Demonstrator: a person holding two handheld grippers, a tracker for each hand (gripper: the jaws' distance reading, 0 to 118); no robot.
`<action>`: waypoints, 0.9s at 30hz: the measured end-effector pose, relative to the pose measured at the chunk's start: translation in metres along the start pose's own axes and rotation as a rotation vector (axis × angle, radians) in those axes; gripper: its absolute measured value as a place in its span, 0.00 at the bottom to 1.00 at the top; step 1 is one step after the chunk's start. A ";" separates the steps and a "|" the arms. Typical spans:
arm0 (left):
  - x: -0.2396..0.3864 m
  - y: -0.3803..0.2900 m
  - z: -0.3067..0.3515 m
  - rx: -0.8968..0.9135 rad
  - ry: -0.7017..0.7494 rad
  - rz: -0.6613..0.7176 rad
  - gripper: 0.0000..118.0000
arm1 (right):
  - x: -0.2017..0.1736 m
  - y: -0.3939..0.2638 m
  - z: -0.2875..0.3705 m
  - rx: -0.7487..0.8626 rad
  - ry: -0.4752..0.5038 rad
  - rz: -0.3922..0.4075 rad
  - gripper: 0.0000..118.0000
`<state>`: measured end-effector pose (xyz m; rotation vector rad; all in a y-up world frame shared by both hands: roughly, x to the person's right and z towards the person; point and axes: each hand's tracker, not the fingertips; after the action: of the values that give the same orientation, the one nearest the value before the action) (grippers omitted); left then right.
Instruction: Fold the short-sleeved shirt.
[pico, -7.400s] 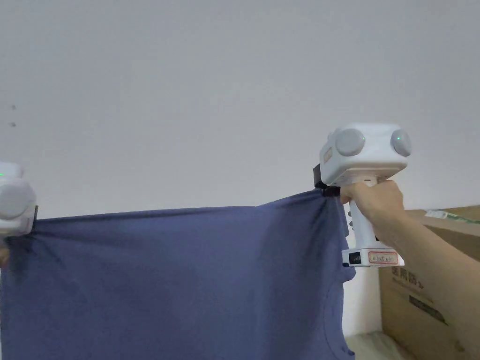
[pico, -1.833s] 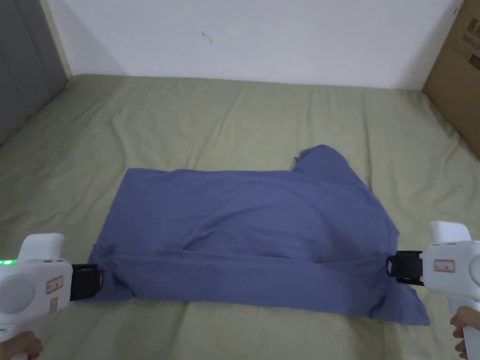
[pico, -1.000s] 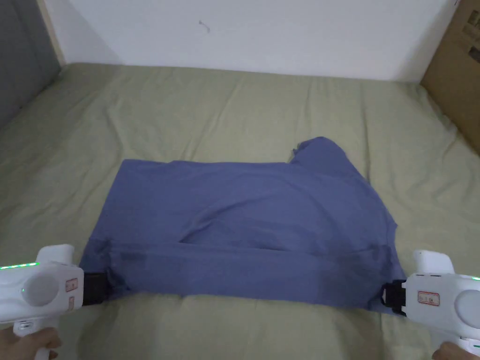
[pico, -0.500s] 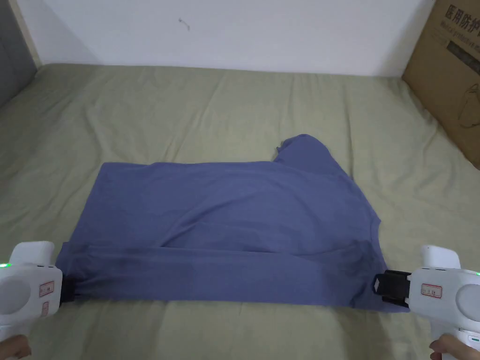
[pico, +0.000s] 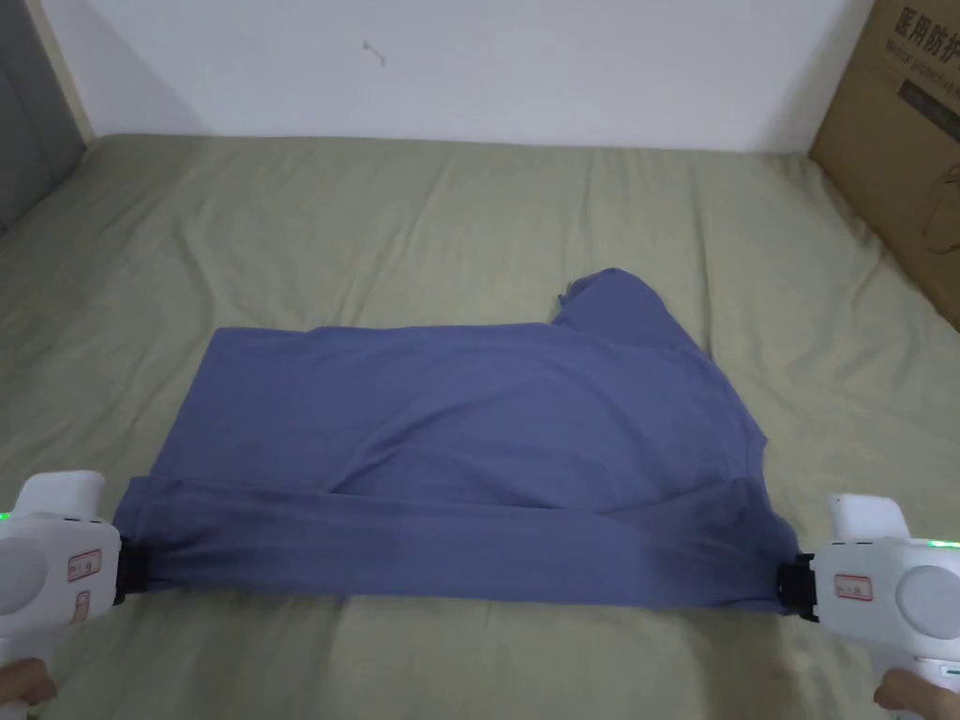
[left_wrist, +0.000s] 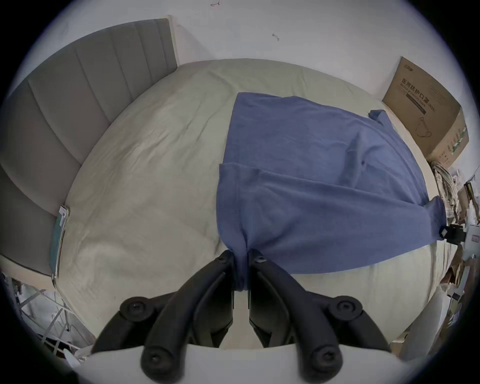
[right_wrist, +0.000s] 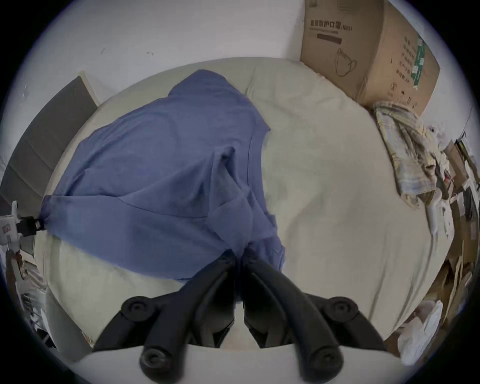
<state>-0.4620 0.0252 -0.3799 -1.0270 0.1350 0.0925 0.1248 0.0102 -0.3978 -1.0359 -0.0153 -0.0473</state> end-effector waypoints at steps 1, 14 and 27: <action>-0.001 0.000 0.003 0.004 -0.004 -0.002 0.07 | 0.002 0.002 0.005 0.000 0.004 0.001 0.04; -0.009 -0.041 0.028 -0.010 0.010 -0.033 0.07 | 0.019 -0.040 0.028 -0.056 0.049 -0.007 0.04; -0.013 -0.041 0.041 0.002 0.040 0.047 0.88 | 0.022 -0.032 0.048 0.067 0.038 -0.021 0.39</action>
<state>-0.4662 0.0392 -0.3228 -1.0246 0.1956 0.1146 0.1455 0.0347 -0.3447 -0.9677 0.0065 -0.0850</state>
